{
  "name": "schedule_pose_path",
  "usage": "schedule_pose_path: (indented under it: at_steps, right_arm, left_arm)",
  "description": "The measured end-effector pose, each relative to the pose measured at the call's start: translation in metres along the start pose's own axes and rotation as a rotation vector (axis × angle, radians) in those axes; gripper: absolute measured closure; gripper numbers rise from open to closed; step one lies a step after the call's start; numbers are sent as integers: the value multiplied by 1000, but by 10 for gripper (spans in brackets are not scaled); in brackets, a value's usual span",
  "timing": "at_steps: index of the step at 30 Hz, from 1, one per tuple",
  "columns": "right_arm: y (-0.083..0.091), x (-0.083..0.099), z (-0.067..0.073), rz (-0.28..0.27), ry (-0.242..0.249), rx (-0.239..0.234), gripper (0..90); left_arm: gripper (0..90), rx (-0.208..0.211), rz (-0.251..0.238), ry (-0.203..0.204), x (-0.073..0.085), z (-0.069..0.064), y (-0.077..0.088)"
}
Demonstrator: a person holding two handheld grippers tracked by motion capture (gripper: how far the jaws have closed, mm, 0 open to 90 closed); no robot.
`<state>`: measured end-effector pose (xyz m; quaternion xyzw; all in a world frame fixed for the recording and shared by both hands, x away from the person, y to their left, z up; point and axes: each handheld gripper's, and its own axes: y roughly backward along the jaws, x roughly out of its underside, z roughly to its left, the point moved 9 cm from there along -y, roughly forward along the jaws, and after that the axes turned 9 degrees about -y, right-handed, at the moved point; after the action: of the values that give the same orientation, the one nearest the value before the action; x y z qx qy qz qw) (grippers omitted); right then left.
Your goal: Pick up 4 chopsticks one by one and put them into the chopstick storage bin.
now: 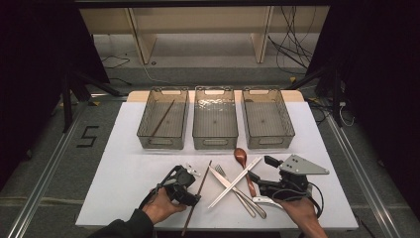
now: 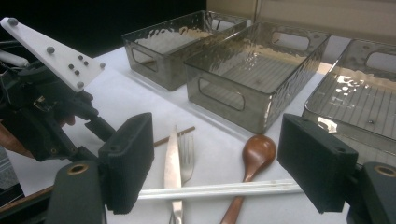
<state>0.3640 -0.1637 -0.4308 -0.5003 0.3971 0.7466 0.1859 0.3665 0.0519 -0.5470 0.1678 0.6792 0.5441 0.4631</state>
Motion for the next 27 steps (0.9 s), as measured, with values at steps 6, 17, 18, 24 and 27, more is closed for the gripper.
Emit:
schedule_pose_path:
  at_steps: [6, 17, 18, 24, 27]
  right_arm:
    - [0, 0, 0, 1, 1, -1, 279]
    - [0, 0, 0, 1, -2, 3, 278]
    - [0, 0, 0, -1, 1, 1, 279]
    - [0, 0, 0, 0, 1, 2, 278]
    - [1, 0, 0, -1, 0, 2, 279]
  left_arm:
    - [439, 8, 11, -20, 1, -4, -4]
    - [636, 2, 13, -29, 2, 1, -2]
    - [662, 4, 14, -25, 2, 3, -2]
    - [768, 23, 26, -3, 6, 11, 0]
    - [807, 30, 32, 0, 7, 13, 1]
